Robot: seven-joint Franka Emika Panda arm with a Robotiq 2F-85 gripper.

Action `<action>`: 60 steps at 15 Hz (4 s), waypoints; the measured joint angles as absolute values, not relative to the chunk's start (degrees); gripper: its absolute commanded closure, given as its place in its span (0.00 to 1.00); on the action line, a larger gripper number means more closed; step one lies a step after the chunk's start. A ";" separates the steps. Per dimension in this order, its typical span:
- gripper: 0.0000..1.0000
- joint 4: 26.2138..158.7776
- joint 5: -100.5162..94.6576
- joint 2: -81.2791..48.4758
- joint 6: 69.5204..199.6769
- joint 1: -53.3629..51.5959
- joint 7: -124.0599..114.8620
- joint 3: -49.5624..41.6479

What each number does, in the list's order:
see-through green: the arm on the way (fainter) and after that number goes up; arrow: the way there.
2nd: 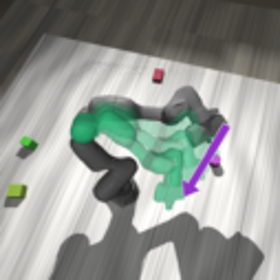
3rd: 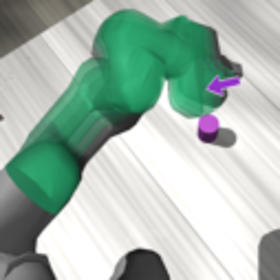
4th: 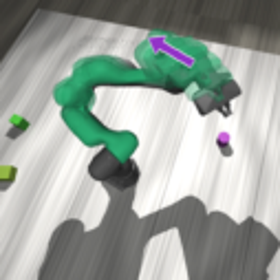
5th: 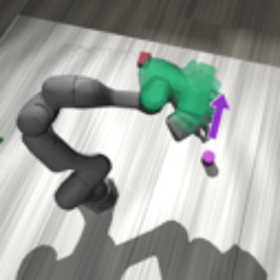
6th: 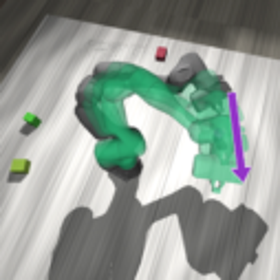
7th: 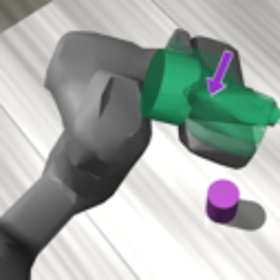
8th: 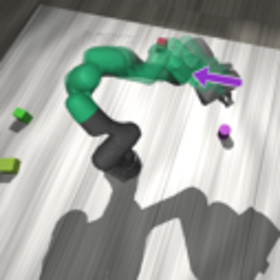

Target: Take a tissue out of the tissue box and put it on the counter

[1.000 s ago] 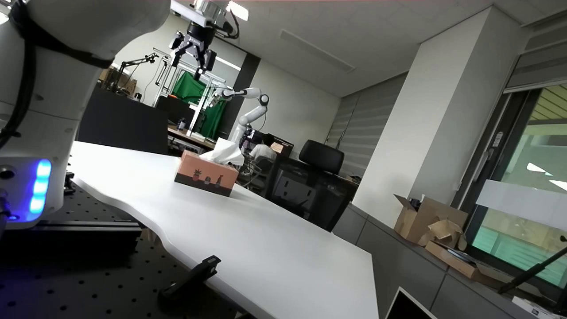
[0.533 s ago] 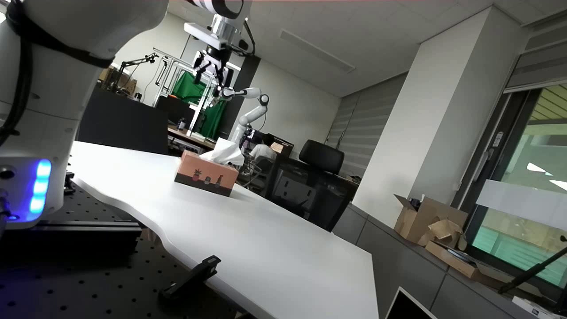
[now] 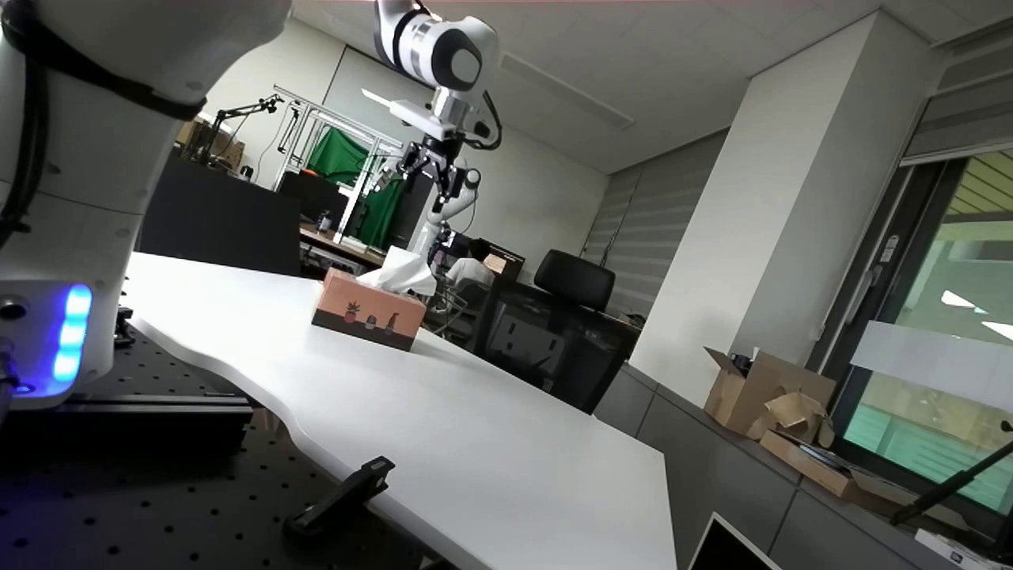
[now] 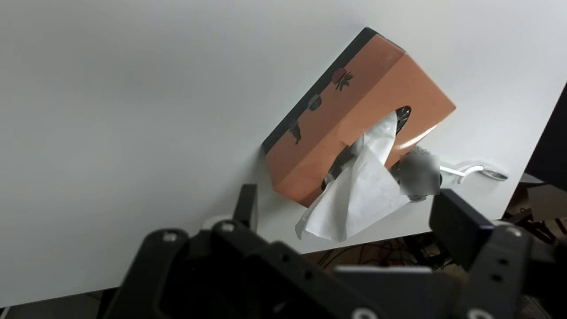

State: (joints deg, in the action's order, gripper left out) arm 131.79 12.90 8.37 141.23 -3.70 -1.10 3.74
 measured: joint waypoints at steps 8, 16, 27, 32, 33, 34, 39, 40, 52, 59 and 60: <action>0.00 106.04 7.28 -9.23 126.40 -1.77 -6.59 1.68; 0.00 100.74 7.28 -12.52 122.81 -1.75 -7.09 1.60; 0.00 98.47 6.55 -16.04 123.73 -1.77 -7.67 1.58; 0.00 90.04 6.82 -24.81 122.76 -1.99 -10.10 1.58; 0.00 88.08 6.87 -26.58 122.51 -2.21 -11.47 1.59; 0.00 86.27 6.88 -28.18 122.06 -2.50 -13.00 1.59; 0.00 77.80 8.84 -35.53 114.63 -4.70 -24.57 1.48; 0.00 76.41 9.80 -36.86 113.17 -5.06 -26.58 1.48; 0.55 66.32 17.95 -46.42 107.30 -4.67 -41.24 0.98; 0.99 64.35 17.95 -47.36 106.92 -4.67 -43.11 0.97; 1.00 64.08 17.95 -47.39 106.75 -4.62 -43.28 0.97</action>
